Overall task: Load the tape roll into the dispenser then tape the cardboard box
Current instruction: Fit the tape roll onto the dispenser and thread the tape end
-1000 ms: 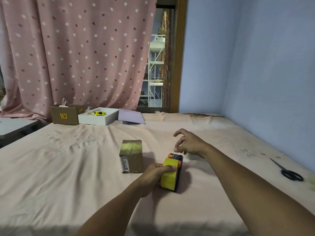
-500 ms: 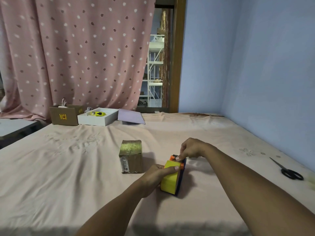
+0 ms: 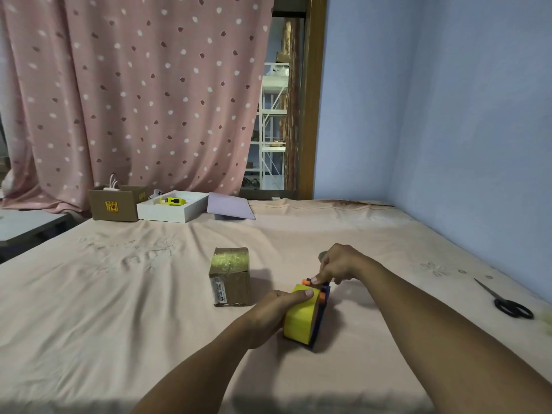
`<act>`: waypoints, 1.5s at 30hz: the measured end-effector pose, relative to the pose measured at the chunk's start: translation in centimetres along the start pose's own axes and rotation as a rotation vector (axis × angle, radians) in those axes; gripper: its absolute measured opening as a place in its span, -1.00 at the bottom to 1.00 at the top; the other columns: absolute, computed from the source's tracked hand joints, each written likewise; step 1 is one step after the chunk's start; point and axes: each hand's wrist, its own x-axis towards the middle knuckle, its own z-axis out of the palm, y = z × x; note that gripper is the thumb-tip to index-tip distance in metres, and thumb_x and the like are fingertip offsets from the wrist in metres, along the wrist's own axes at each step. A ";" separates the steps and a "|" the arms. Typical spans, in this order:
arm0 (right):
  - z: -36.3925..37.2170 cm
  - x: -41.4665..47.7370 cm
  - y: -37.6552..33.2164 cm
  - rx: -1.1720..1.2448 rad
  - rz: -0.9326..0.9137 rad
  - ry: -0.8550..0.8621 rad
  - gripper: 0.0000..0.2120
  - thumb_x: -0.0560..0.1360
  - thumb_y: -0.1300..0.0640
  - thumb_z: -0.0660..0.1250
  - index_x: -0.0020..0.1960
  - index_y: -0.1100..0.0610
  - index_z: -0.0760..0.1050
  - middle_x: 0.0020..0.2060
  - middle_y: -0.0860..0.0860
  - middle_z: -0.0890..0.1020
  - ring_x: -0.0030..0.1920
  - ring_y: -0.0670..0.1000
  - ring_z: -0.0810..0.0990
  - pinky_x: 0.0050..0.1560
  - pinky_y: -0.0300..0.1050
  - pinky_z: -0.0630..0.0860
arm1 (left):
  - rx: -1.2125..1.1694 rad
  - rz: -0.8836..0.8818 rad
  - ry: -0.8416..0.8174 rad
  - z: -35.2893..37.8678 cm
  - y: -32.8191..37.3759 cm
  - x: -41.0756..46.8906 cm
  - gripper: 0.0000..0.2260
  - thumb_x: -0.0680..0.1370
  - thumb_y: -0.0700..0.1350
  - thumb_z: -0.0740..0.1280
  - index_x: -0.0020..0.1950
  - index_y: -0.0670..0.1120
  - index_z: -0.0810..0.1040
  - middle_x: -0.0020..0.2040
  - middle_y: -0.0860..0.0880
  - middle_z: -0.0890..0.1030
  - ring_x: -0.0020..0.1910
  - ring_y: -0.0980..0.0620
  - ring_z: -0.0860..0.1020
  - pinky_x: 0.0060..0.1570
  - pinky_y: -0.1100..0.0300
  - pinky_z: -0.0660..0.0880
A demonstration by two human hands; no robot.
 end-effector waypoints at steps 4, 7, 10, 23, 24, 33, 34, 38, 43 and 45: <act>0.6 0.5 -0.1 -0.078 -0.029 0.120 -0.63 0.19 -0.19 0.65 -0.28 0.08 0.67 -0.23 0.02 0.72 -0.17 0.05 0.67 -0.16 -0.06 0.58 | 0.010 -0.005 -0.005 0.2 0.3 -0.2 -0.56 0.24 0.22 0.60 -0.08 -0.09 0.76 -0.14 -0.05 0.73 -0.17 0.05 0.65 -0.11 0.16 0.46; 0.7 0.6 -0.5 -0.094 -0.041 0.152 -0.66 0.21 -0.15 0.66 -0.27 0.05 0.62 -0.22 -0.03 0.70 -0.11 0.05 0.66 -0.14 -0.08 0.56 | 0.010 -0.004 -0.022 0.1 0.2 -0.2 -0.61 0.23 0.19 0.61 -0.15 -0.08 0.78 -0.20 0.01 0.75 -0.22 0.09 0.67 -0.12 0.19 0.50; 0.7 0.6 -0.6 0.048 -0.045 0.043 -0.71 0.27 0.03 0.67 -0.12 0.07 0.64 -0.17 -0.01 0.67 -0.17 0.00 0.63 -0.20 -0.13 0.55 | 0.021 0.014 -0.022 0.1 0.0 -0.2 -0.69 0.23 0.16 0.62 -0.26 -0.06 0.77 -0.29 0.04 0.73 -0.30 0.13 0.66 -0.18 0.22 0.50; 1.2 0.0 0.1 0.056 0.008 -0.078 -0.60 0.26 -0.01 0.64 0.04 0.11 0.69 0.01 0.03 0.69 0.01 0.02 0.63 -0.12 -0.09 0.56 | 0.038 0.002 -0.040 0.1 -0.1 -0.6 -0.81 0.41 0.00 0.53 -0.37 -0.04 0.75 -0.38 0.08 0.70 -0.38 0.17 0.64 -0.30 0.31 0.52; 1.1 -0.1 0.1 0.071 0.004 -0.077 -0.58 0.25 -0.01 0.65 0.04 0.11 0.69 0.02 0.04 0.70 0.01 0.02 0.64 -0.13 -0.09 0.55 | 0.042 0.001 -0.037 0.1 -0.2 -0.6 -0.81 0.40 0.01 0.54 -0.36 -0.05 0.75 -0.38 0.07 0.70 -0.38 0.17 0.64 -0.30 0.30 0.52; 0.3 -1.4 2.0 0.305 0.071 -0.172 -0.81 0.32 0.08 0.63 -0.11 0.06 0.69 -0.11 -0.02 0.73 -0.06 0.01 0.66 -0.07 -0.07 0.47 | 0.025 0.024 0.054 -0.2 -0.9 -0.6 -0.61 0.24 0.14 0.63 -0.12 -0.11 0.76 -0.10 -0.18 0.68 -0.20 -0.03 0.61 -0.18 0.14 0.49; 0.3 -1.6 2.2 0.342 0.078 -0.174 -0.82 0.33 0.08 0.63 -0.13 0.04 0.68 -0.15 -0.03 0.73 -0.08 0.00 0.66 -0.09 -0.09 0.47 | 0.017 0.033 0.065 -0.2 -1.0 -0.5 -0.60 0.24 0.14 0.63 -0.10 -0.12 0.77 -0.08 -0.20 0.67 -0.19 -0.04 0.61 -0.18 0.13 0.49; 0.6 -2.0 2.5 0.395 0.093 -0.166 -0.86 0.35 0.10 0.60 -0.19 0.03 0.65 -0.24 -0.07 0.71 -0.12 -0.02 0.65 -0.09 -0.10 0.45 | 0.016 0.036 0.079 0.2 -0.9 -0.6 -0.62 0.22 0.15 0.62 -0.16 -0.11 0.76 -0.22 -0.11 0.69 -0.29 0.02 0.60 -0.23 0.16 0.48; 1.0 -1.9 3.1 0.454 0.133 -0.013 -0.82 0.31 0.16 0.60 -0.14 0.11 0.65 -0.23 -0.08 0.69 -0.15 0.00 0.66 -0.13 -0.10 0.42 | 0.028 0.016 0.059 0.2 -0.8 -0.7 -0.66 0.21 0.14 0.61 -0.21 -0.10 0.77 -0.30 -0.03 0.70 -0.32 0.05 0.60 -0.24 0.17 0.48; 0.9 -1.8 3.6 0.450 0.119 0.024 -0.83 0.30 0.15 0.61 -0.18 0.11 0.65 -0.22 -0.13 0.66 -0.21 0.00 0.63 -0.19 -0.11 0.37 | 0.026 0.026 0.045 0.0 -1.1 -0.9 -0.68 0.23 0.11 0.61 -0.20 -0.10 0.76 -0.31 -0.02 0.69 -0.33 0.07 0.59 -0.24 0.18 0.47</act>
